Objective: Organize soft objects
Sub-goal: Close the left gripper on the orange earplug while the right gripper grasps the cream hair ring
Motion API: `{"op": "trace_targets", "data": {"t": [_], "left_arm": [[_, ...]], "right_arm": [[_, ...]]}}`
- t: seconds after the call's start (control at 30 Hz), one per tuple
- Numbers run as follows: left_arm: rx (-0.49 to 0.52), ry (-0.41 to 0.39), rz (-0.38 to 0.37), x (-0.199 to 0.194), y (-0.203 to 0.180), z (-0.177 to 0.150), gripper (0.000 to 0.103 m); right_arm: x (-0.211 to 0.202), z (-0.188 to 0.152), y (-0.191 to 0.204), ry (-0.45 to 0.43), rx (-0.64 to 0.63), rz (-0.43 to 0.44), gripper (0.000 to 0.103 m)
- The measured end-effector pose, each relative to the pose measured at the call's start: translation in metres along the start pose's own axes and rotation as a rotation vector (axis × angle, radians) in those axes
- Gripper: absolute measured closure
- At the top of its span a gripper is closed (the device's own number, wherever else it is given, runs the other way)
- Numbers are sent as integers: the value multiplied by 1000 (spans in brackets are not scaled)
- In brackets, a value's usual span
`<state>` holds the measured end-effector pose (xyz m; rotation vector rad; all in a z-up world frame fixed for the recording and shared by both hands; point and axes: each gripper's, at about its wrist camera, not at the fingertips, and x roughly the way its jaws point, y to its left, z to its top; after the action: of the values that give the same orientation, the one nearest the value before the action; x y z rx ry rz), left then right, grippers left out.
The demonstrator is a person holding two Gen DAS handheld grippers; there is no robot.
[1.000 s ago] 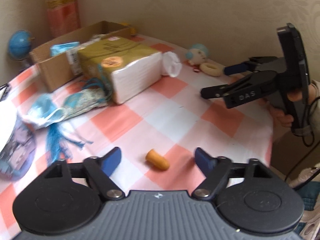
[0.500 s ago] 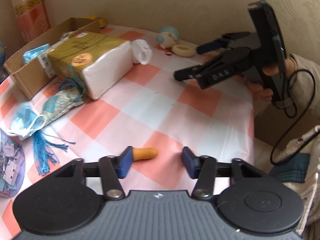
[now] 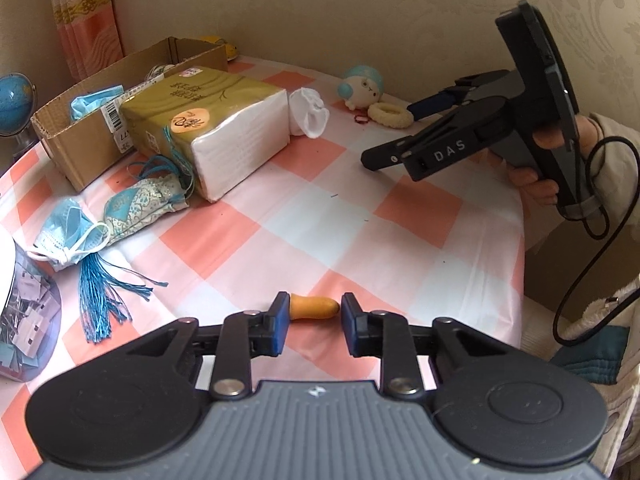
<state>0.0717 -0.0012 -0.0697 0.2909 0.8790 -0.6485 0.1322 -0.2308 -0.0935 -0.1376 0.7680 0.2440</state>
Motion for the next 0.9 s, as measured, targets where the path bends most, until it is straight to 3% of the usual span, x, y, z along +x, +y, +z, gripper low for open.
{"op": "trace_targets", "data": {"t": [0.63, 0.9], "left_arm": [[-6, -1, 3, 2, 0, 1, 77], [-7, 1, 4, 2, 0, 2, 77]], "right_arm": [[8, 6, -1, -15, -2, 0, 0], [1, 8, -4, -25, -4, -8, 26]]}}
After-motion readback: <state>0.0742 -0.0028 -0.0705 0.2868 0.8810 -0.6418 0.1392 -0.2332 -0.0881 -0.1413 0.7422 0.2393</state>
